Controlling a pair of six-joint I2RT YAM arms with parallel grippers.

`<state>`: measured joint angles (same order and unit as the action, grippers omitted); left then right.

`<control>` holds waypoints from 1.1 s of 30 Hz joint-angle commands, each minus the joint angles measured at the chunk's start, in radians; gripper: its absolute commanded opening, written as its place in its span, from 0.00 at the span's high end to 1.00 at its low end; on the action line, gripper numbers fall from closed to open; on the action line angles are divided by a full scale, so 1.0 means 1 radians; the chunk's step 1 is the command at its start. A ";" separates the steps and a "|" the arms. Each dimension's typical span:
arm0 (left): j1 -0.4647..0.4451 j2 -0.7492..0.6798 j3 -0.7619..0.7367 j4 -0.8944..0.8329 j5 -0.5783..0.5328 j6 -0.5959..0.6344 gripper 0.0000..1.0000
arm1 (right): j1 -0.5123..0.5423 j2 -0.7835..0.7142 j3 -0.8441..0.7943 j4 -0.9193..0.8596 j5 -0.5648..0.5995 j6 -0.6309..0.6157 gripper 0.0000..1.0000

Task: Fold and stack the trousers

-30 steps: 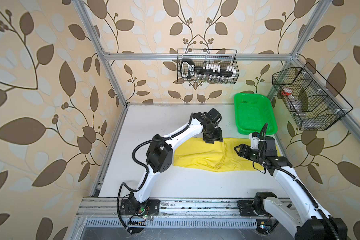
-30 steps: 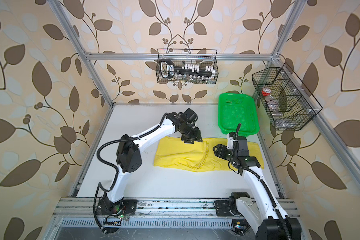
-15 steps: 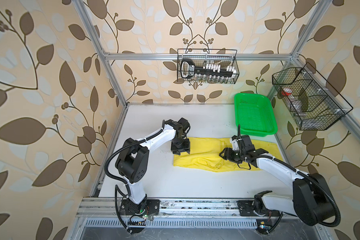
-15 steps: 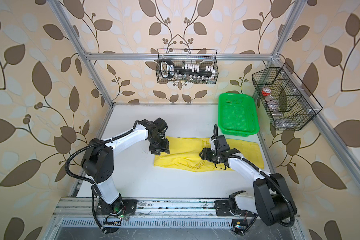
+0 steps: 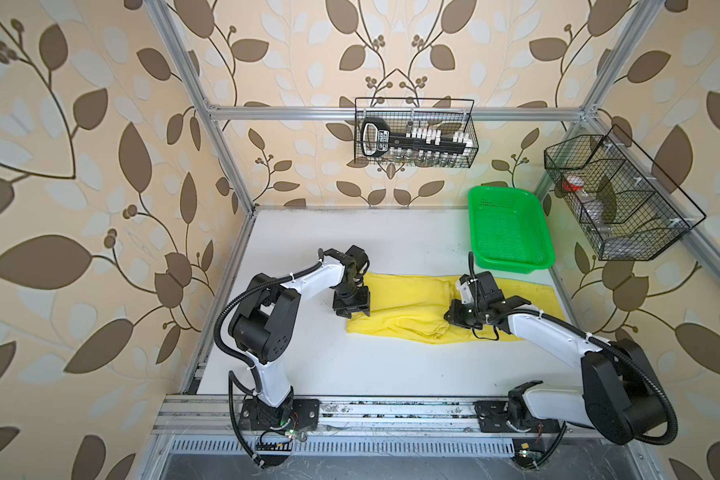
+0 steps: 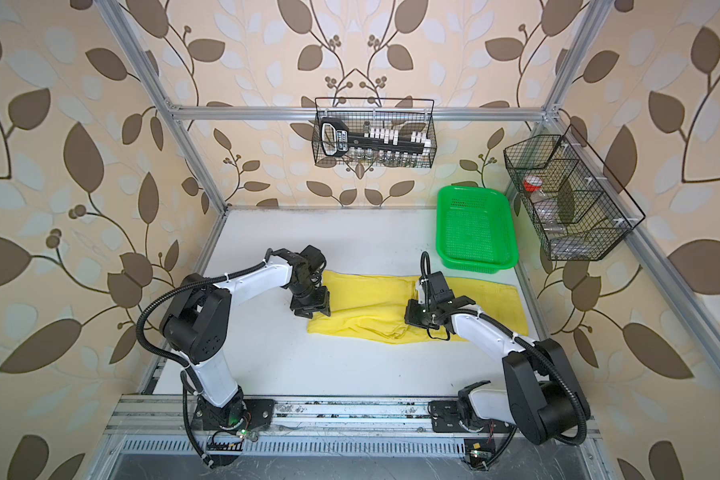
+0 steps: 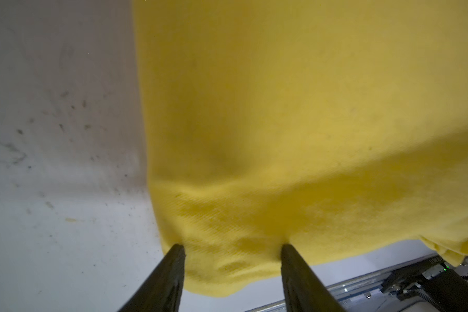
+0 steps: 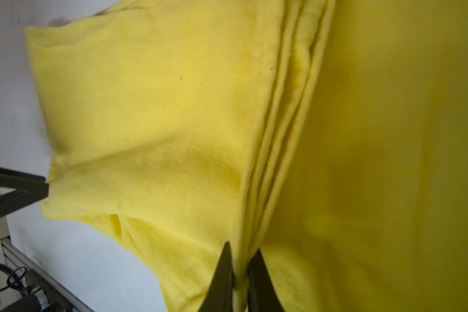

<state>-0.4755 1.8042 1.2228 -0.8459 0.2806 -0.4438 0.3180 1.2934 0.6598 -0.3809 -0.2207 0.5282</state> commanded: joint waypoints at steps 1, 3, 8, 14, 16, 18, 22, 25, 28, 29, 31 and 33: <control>0.006 0.037 0.032 -0.001 -0.015 0.053 0.42 | -0.025 -0.031 0.081 -0.158 0.058 -0.101 0.92; 0.006 0.059 0.043 -0.002 -0.011 0.066 0.42 | -0.050 -0.022 0.094 -0.209 0.042 -0.153 0.92; 0.007 0.093 0.050 -0.012 -0.018 0.097 0.42 | -0.064 0.057 0.084 -0.231 0.029 -0.256 0.86; 0.006 0.090 0.061 -0.042 -0.040 0.119 0.42 | -0.077 0.166 0.132 -0.172 0.199 -0.318 0.75; 0.006 0.080 0.079 -0.068 -0.063 0.131 0.41 | -0.082 0.151 0.149 -0.187 0.243 -0.326 0.69; 0.012 0.065 0.095 -0.091 -0.073 0.137 0.41 | -0.069 0.110 0.175 -0.223 0.237 -0.329 0.62; 0.020 0.051 0.133 -0.110 -0.057 0.137 0.41 | 0.020 -0.029 0.184 -0.272 0.208 -0.283 0.55; 0.031 0.056 0.148 -0.110 -0.027 0.127 0.41 | 0.109 -0.094 0.123 -0.253 0.161 -0.254 0.57; 0.040 0.070 0.153 -0.111 -0.008 0.121 0.41 | 0.168 -0.086 0.046 -0.196 0.112 -0.194 0.62; 0.040 0.072 0.152 -0.113 -0.005 0.119 0.40 | 0.179 -0.077 0.021 -0.169 0.095 -0.174 0.65; 0.046 0.067 0.150 -0.110 0.010 0.112 0.40 | 0.185 -0.064 -0.013 -0.133 0.073 -0.157 0.68; 0.050 0.056 0.140 -0.101 0.026 0.101 0.40 | 0.185 -0.035 -0.030 -0.138 0.083 -0.158 0.68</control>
<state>-0.4366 1.8954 1.3479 -0.9203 0.2638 -0.3351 0.4995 1.2362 0.6559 -0.5354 -0.1093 0.3374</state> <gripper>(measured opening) 0.598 0.317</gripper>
